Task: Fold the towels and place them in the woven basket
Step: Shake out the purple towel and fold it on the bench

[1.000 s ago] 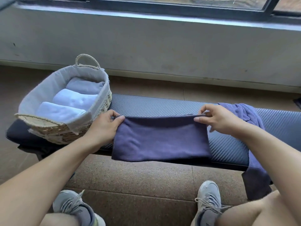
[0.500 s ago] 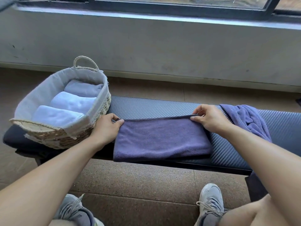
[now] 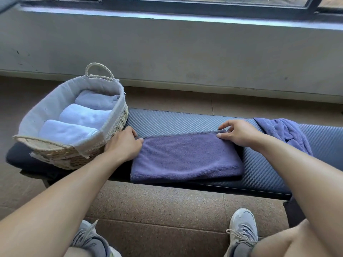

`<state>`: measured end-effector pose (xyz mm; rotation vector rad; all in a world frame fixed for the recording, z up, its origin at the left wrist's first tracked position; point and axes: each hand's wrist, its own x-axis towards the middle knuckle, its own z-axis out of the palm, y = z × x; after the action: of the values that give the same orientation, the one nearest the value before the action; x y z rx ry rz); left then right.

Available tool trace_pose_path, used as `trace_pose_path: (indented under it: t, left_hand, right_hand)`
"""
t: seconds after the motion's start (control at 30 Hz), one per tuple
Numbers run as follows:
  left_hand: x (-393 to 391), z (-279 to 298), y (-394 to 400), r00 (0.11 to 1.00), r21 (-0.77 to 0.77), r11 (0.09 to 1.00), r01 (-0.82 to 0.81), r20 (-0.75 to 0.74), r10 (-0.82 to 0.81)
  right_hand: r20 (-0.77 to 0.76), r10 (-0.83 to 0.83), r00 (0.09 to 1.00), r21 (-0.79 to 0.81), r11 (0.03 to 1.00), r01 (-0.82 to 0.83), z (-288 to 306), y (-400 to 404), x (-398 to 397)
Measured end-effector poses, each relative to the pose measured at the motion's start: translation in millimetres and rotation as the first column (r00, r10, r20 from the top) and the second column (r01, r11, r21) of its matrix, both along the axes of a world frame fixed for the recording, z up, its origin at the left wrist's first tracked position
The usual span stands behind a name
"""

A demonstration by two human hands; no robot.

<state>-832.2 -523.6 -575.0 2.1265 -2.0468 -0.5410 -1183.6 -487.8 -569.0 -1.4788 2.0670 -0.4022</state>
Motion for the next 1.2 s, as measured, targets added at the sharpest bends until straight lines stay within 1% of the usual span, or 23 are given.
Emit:
trace_pose_path:
  t: [0.07, 0.1, 0.17, 0.23, 0.27, 0.3, 0.33, 0.4, 0.43, 0.47, 0.53, 0.6, 0.67, 0.77, 0.83, 0.87, 0.9, 0.97, 1.03, 1.07, 1.13, 1.17, 1.2]
  left_hand:
    - [0, 4, 1, 1.000, 0.042, 0.999, 0.025, -0.015, -0.025]
    - [0, 6, 1, 0.998, 0.062, 0.998, 0.031, -0.049, -0.028]
    - [2, 7, 0, 0.988, 0.087, 0.996, 0.020, -0.154, -0.006]
    - [5, 6, -2, 0.965, 0.102, 0.995, 0.005, -0.263, 0.022]
    - [6, 6, -2, 0.937, 0.125, 0.992, -0.004, -0.345, 0.047]
    - [7, 6, -2, 0.890, 0.166, 0.986, -0.014, -0.448, 0.088]
    - [8, 8, -1, 0.822, 0.220, 0.975, -0.019, -0.552, 0.140]
    - [9, 17, 3, 0.689, 0.326, 0.945, 0.017, -0.689, 0.225]
    - [10, 21, 5, 0.654, 0.369, 0.928, 0.057, -0.716, 0.245]
    - [11, 27, 7, 0.646, 0.403, 0.909, 0.105, -0.723, 0.246]
    - [15, 36, 10, 0.674, 0.447, 0.876, 0.182, -0.705, 0.220]
    - [19, 41, 12, 0.708, 0.482, 0.847, 0.223, -0.678, 0.199]
    - [23, 43, 12, 0.719, 0.495, 0.826, 0.268, -0.674, 0.171]
    - [27, 44, 14, 0.673, 0.441, 0.826, 0.350, -0.732, 0.106]
    - [26, 46, 18, 0.613, 0.369, 0.847, 0.384, -0.787, 0.065]
    - [25, 47, 19, 0.585, 0.328, 0.867, 0.374, -0.809, 0.054]
    - [22, 47, 19, 0.558, 0.283, 0.898, 0.337, -0.828, 0.051]
    - [17, 46, 17, 0.507, 0.184, 0.965, 0.188, -0.859, 0.065]
    - [10, 45, 12, 0.512, 0.068, 0.997, 0.023, -0.858, 0.047]
    - [8, 46, 10, 0.530, 0.000, 0.999, -0.033, -0.848, 0.018]
    - [3, 50, 5, 0.556, -0.108, 0.991, -0.081, -0.830, -0.045]
    - [1, 53, 3, 0.532, -0.132, 0.987, -0.088, -0.844, -0.066]
    - [0, 56, 1, 0.483, -0.140, 0.986, -0.092, -0.872, -0.079]
  right_hand:
    - [-0.040, 0.045, 0.998, 0.077, 0.996, -0.042, 4, -1, 1]
    - [-0.050, 0.071, 0.996, 0.109, 0.992, -0.065, 6, -2, 2]
    - [0.005, 0.075, 0.997, 0.129, 0.989, -0.075, 6, -3, 3]
    - [0.185, 0.032, 0.982, 0.109, 0.993, -0.053, 7, -1, 2]
    - [0.296, 0.020, 0.955, 0.096, 0.994, -0.051, 8, 1, 1]
    - [0.409, 0.013, 0.912, 0.092, 0.994, -0.056, 12, 4, 0]
    - [0.516, 0.006, 0.856, 0.102, 0.992, -0.068, 17, 7, -1]
    - [0.669, 0.002, 0.743, 0.129, 0.985, -0.119, 27, 13, -3]
    - [0.715, 0.004, 0.699, 0.133, 0.981, -0.141, 32, 16, -3]
    - [0.748, 0.005, 0.664, 0.136, 0.978, -0.160, 37, 19, -5]
    - [0.793, 0.015, 0.610, 0.138, 0.969, -0.203, 45, 25, -8]
    - [0.802, 0.036, 0.597, 0.162, 0.948, -0.275, 51, 31, -16]
    - [0.789, 0.041, 0.613, 0.215, 0.916, -0.338, 56, 39, -24]
    - [0.781, 0.040, 0.623, 0.233, 0.907, -0.351, 60, 49, -31]
    - [0.784, 0.039, 0.619, 0.177, 0.943, -0.283, 60, 52, -29]
    - [0.782, 0.034, 0.623, 0.139, 0.964, -0.228, 60, 52, -27]
    - [0.775, 0.046, 0.630, 0.093, 0.978, -0.186, 61, 51, -25]
    - [0.757, 0.070, 0.649, -0.011, 0.996, -0.094, 60, 46, -21]
    - [0.721, 0.051, 0.691, -0.122, 0.991, 0.054, 60, 40, -16]
    - [0.673, 0.037, 0.738, -0.192, 0.973, 0.126, 59, 36, -14]
    - [0.549, 0.001, 0.836, -0.349, 0.909, 0.228, 57, 29, -8]
    - [0.517, -0.005, 0.856, -0.417, 0.872, 0.257, 57, 25, -6]
    - [0.524, 0.000, 0.851, -0.461, 0.841, 0.284, 57, 22, -4]
